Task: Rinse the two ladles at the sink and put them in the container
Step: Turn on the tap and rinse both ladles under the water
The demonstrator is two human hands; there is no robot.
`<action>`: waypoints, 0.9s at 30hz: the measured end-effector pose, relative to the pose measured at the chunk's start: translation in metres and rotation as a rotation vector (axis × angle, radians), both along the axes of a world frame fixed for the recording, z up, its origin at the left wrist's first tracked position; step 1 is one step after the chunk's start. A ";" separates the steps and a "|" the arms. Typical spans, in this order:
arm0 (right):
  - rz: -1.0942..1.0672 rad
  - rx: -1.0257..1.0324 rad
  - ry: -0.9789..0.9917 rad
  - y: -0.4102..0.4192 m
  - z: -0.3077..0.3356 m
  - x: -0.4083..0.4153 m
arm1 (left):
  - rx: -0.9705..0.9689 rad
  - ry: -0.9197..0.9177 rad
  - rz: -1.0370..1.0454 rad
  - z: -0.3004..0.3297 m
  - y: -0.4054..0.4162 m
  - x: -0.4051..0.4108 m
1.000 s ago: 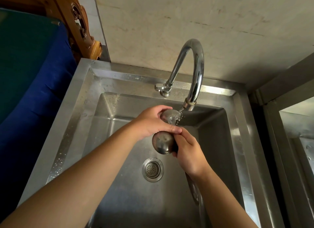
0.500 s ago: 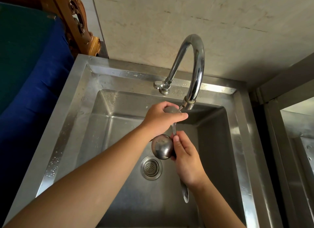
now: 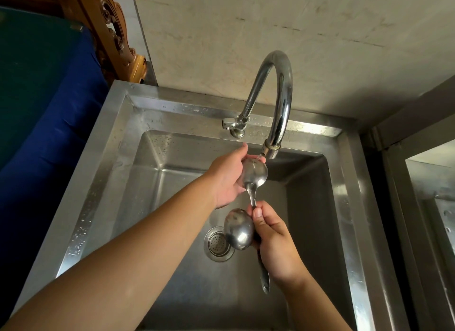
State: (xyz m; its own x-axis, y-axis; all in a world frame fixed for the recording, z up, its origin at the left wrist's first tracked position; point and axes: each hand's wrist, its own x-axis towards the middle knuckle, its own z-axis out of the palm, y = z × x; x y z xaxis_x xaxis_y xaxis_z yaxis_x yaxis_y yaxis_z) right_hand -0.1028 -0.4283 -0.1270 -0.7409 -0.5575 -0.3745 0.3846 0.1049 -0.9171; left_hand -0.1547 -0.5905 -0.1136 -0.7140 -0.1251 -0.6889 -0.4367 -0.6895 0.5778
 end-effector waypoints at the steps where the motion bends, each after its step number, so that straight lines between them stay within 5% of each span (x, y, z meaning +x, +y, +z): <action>1: -0.013 -0.031 -0.037 -0.001 0.001 -0.001 | 0.008 0.024 0.000 -0.001 -0.002 0.002; 10: -0.122 -0.176 -0.219 -0.013 0.007 -0.006 | -0.321 0.334 -0.247 -0.008 -0.007 0.024; 16: -0.118 -0.082 -0.118 -0.016 0.007 0.000 | -0.615 0.222 -0.248 -0.001 -0.007 0.020; 27: -0.084 0.109 0.137 -0.012 0.004 -0.001 | -0.259 0.145 -0.258 0.005 0.001 0.006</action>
State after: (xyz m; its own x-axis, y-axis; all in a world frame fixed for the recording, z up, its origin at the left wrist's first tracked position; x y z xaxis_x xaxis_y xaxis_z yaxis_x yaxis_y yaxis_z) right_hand -0.1040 -0.4403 -0.1229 -0.8313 -0.4533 -0.3216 0.2687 0.1788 -0.9465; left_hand -0.1491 -0.5895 -0.1085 -0.8322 -0.0859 -0.5478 -0.4776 -0.3910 0.7868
